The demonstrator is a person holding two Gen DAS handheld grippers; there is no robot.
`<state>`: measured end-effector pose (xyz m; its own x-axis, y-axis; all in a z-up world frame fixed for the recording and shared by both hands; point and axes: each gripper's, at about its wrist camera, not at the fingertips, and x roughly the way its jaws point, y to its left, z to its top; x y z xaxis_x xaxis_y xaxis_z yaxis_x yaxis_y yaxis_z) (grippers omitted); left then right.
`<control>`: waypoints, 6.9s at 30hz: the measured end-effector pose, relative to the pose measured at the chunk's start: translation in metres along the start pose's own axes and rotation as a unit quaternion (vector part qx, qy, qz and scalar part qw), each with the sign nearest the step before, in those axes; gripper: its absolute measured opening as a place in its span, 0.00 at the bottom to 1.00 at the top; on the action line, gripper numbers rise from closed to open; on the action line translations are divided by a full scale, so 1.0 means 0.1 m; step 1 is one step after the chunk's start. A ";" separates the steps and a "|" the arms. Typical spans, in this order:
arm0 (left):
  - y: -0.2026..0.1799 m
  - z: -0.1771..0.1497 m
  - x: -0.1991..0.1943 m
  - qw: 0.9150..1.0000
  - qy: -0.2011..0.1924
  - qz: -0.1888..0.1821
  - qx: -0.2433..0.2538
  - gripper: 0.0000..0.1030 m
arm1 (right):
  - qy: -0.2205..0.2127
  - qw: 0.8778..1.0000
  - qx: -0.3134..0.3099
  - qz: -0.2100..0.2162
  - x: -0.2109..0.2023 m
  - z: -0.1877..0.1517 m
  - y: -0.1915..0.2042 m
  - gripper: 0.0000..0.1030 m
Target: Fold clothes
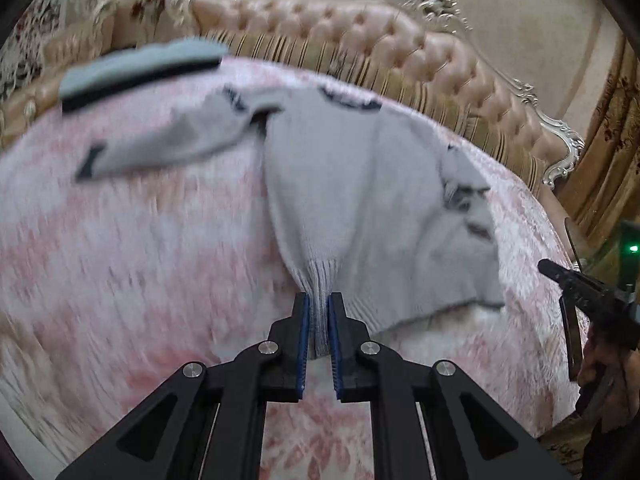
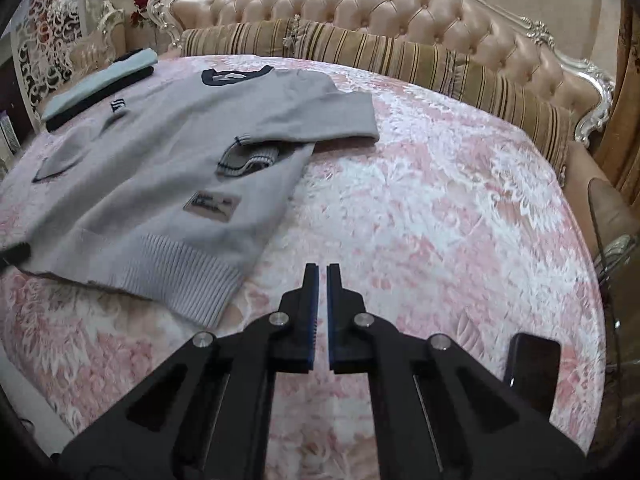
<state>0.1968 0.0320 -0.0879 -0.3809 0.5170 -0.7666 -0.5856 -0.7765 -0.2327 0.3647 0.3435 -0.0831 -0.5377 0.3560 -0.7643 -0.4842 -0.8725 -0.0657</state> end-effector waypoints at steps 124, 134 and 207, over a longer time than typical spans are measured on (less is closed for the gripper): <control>0.99 1.07 -0.13 0.991 -0.100 0.007 -0.093 0.29 | -0.013 0.949 0.225 -0.221 0.99 1.09 -2.75 0.69; 0.73 1.09 -0.06 0.992 -0.096 -0.010 -0.078 0.29 | -0.031 0.978 -0.067 -0.194 1.01 1.04 -2.10 0.70; -0.03 3.27 2.56 0.961 0.034 -0.110 0.252 0.32 | -0.038 0.987 -0.112 0.113 1.99 2.68 -0.62 0.85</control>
<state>-0.1324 0.2846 -0.0878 -0.1704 0.6105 -0.7734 -0.9250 -0.3695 -0.0879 0.1029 0.5582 -0.0599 -0.6693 0.1611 -0.7253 -0.1866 -0.9814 -0.0458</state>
